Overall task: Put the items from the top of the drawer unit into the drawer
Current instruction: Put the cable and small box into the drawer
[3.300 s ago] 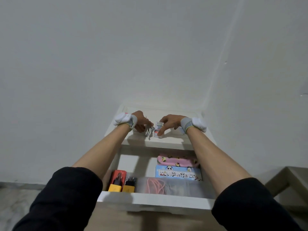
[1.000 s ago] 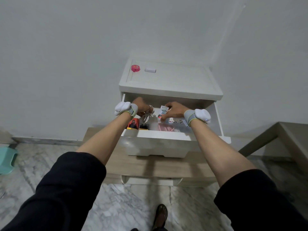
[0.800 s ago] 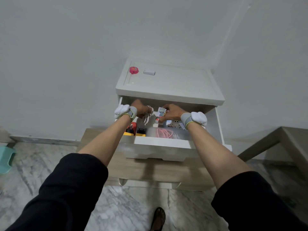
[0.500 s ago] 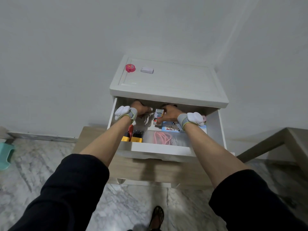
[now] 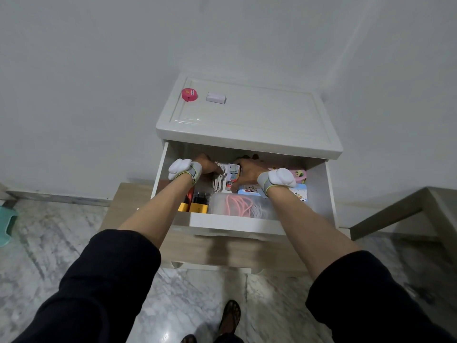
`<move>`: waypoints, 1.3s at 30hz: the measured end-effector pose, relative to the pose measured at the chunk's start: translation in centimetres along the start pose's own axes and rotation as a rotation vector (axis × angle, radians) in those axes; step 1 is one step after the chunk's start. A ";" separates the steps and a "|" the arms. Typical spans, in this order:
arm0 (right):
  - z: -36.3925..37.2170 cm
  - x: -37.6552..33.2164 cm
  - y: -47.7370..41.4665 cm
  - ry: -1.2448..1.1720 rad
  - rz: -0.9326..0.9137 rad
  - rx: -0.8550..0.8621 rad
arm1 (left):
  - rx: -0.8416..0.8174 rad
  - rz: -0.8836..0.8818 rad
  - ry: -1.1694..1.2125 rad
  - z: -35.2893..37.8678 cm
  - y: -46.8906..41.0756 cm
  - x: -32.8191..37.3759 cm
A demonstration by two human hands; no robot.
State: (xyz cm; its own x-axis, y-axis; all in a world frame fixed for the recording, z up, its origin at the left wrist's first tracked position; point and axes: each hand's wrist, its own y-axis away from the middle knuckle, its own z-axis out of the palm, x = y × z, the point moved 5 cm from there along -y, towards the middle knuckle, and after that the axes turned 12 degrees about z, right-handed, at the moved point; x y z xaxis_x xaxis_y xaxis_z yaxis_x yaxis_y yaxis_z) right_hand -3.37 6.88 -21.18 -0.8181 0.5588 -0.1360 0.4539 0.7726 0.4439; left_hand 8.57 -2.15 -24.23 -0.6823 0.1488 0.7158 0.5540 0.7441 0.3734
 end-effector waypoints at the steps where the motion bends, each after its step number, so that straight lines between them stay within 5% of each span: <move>1: 0.0 -0.2 0.1 0.022 -0.003 -0.001 | -0.021 0.012 -0.031 0.0 0.3 0.2; 21: -1.5 -0.5 3.0 0.034 0.047 0.034 | -0.027 0.157 -0.233 -0.7 3.6 1.0; 32: -5.3 -2.1 7.9 -0.168 0.047 -0.131 | -0.293 0.245 -0.311 -3.3 8.3 4.4; 39: -10.1 -3.6 9.8 -0.128 0.008 0.017 | -0.308 0.292 -0.268 -7.0 10.4 7.4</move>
State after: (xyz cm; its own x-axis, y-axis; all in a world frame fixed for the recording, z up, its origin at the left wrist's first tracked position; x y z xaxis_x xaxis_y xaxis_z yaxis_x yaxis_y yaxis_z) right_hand 0.45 9.39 -7.42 -0.7633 0.5979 -0.2449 0.4672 0.7725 0.4301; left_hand 12.62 2.12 -10.98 -0.5542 0.5144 0.6544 0.8275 0.4254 0.3664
